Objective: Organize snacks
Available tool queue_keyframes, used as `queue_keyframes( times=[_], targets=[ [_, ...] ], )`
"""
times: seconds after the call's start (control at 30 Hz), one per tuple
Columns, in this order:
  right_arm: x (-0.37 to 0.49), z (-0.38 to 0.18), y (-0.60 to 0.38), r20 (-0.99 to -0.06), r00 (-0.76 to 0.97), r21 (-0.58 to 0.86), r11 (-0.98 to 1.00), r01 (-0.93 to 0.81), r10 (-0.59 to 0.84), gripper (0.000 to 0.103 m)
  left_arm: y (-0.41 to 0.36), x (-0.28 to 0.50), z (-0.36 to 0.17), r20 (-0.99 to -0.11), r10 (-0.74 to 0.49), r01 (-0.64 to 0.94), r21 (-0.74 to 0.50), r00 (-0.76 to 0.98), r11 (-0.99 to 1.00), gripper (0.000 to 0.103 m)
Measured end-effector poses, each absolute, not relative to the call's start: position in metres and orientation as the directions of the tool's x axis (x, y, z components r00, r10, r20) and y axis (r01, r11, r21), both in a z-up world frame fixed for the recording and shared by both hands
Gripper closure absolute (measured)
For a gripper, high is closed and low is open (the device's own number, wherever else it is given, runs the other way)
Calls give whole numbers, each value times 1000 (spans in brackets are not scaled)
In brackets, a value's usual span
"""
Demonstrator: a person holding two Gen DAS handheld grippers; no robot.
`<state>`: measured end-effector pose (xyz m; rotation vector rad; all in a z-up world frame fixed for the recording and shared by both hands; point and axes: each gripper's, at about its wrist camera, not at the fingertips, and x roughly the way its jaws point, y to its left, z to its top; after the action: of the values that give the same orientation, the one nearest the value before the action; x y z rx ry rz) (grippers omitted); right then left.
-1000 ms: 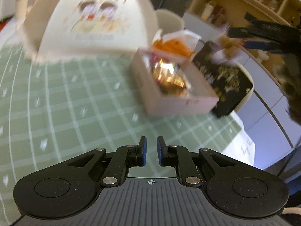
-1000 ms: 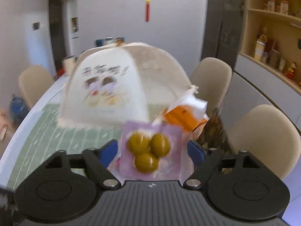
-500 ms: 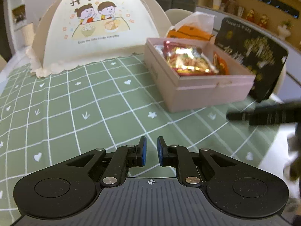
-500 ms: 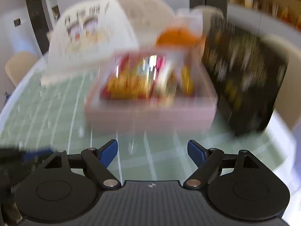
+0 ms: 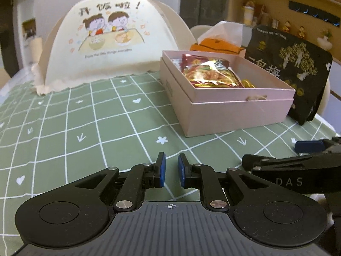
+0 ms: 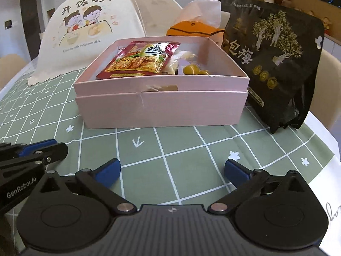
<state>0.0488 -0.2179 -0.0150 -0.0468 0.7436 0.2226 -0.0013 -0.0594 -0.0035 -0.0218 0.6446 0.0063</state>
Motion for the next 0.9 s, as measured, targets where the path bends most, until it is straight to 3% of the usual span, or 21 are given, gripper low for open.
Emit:
queue_keyframes(
  times=[0.13, 0.3, 0.9],
  targets=[
    [44, -19, -223, -639, 740, 36, 970, -241, 208, 0, -77, -3, -4, -590, 59, 8, 110, 805, 994, 87],
    [43, -18, -223, -628, 749, 36, 970, -242, 211, 0, -85, -4, -4, -585, 97, -4, 159, 805, 987, 88],
    [43, -18, -223, -628, 749, 37, 970, -242, 210, 0, -74, -4, -3, -593, 51, -3, 82, 803, 997, 88]
  ],
)
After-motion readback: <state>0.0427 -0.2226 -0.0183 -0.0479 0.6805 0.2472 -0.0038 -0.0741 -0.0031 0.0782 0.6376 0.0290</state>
